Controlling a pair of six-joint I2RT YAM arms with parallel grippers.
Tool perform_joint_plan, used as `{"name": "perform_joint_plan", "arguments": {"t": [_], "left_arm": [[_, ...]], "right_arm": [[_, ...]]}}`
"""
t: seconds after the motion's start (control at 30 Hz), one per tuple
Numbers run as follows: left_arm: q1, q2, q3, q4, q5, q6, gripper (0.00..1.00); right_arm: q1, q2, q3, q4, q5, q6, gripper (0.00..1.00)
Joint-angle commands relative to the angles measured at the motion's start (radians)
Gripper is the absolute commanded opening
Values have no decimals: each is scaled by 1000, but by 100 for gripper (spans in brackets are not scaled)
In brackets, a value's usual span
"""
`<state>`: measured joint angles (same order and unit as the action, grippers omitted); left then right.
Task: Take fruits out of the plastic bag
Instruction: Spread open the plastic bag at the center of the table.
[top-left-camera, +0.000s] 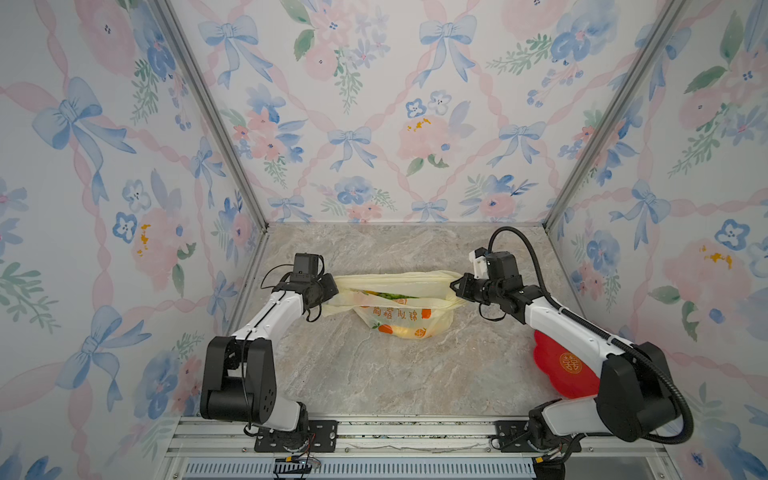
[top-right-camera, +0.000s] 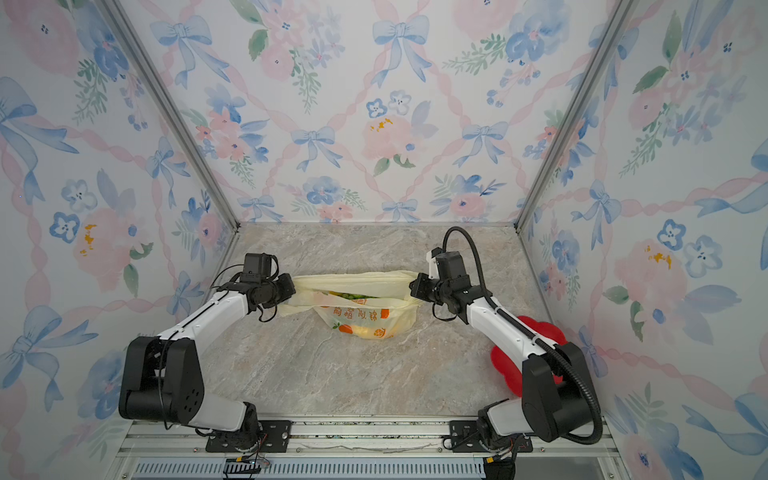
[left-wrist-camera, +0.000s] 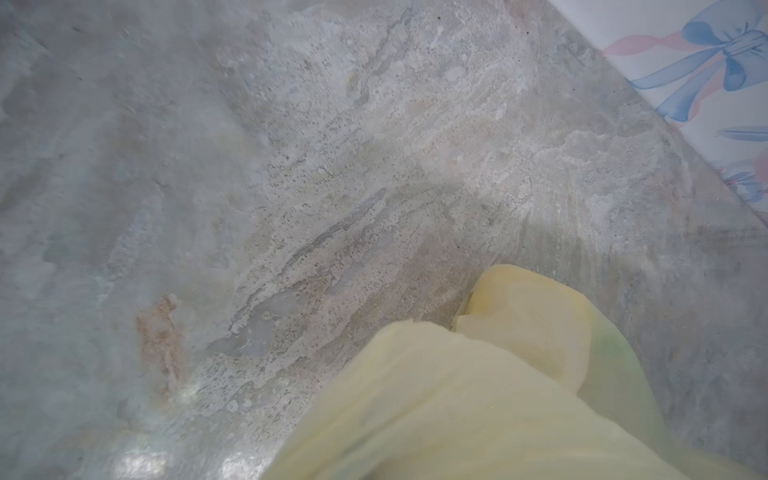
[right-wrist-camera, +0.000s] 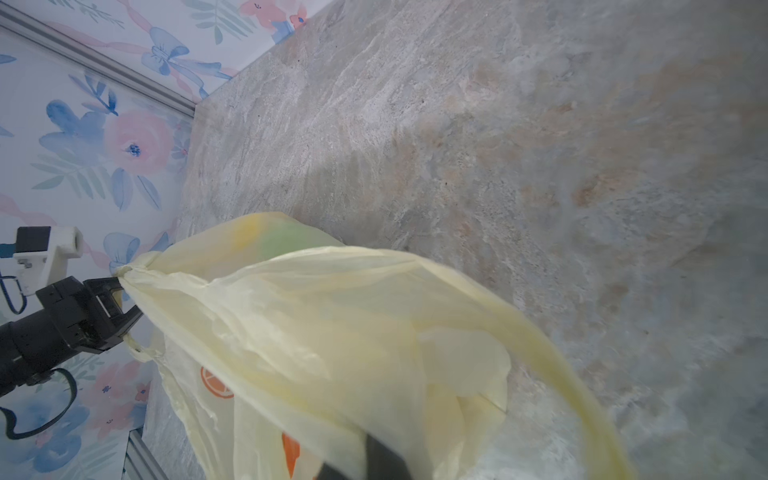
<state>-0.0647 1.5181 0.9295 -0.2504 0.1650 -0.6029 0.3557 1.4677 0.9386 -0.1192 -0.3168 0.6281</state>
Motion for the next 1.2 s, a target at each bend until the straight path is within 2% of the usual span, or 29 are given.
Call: {"name": "perform_joint_plan", "arguments": {"t": [0.0,0.03,0.07,0.17,0.27,0.37,0.47,0.7,0.83,1.07,1.17], "left_arm": [[-25,60,32,41,143,10,0],[-53,53,45,11,91,28,0],[-81,42,52,-17,33,43,5],[-126,-8,39,-57,-65,42,34],[-176,-79,32,-139,-263,43,56],[-208,-159,9,-189,-371,31,67],[-231,-218,-18,-210,-413,22,76],[-278,-203,-35,-207,-365,-4,92],[-315,-168,-8,-167,-315,-24,93],[-365,-56,23,-144,-339,-39,92],[-367,-64,-3,-103,-325,-44,91]], "right_arm": [[-11,47,-20,68,-51,61,0],[-8,48,-19,67,-50,63,0],[-1,43,-17,59,-42,60,0],[31,21,3,-2,3,27,0],[70,-7,20,-55,65,2,0],[111,-38,26,-99,123,-36,0],[157,-71,28,-133,173,-52,0],[285,-115,41,-176,282,-102,0],[340,-108,54,-186,316,-123,0],[385,-110,56,-181,340,-137,0],[391,-110,62,-190,346,-151,0]]}}
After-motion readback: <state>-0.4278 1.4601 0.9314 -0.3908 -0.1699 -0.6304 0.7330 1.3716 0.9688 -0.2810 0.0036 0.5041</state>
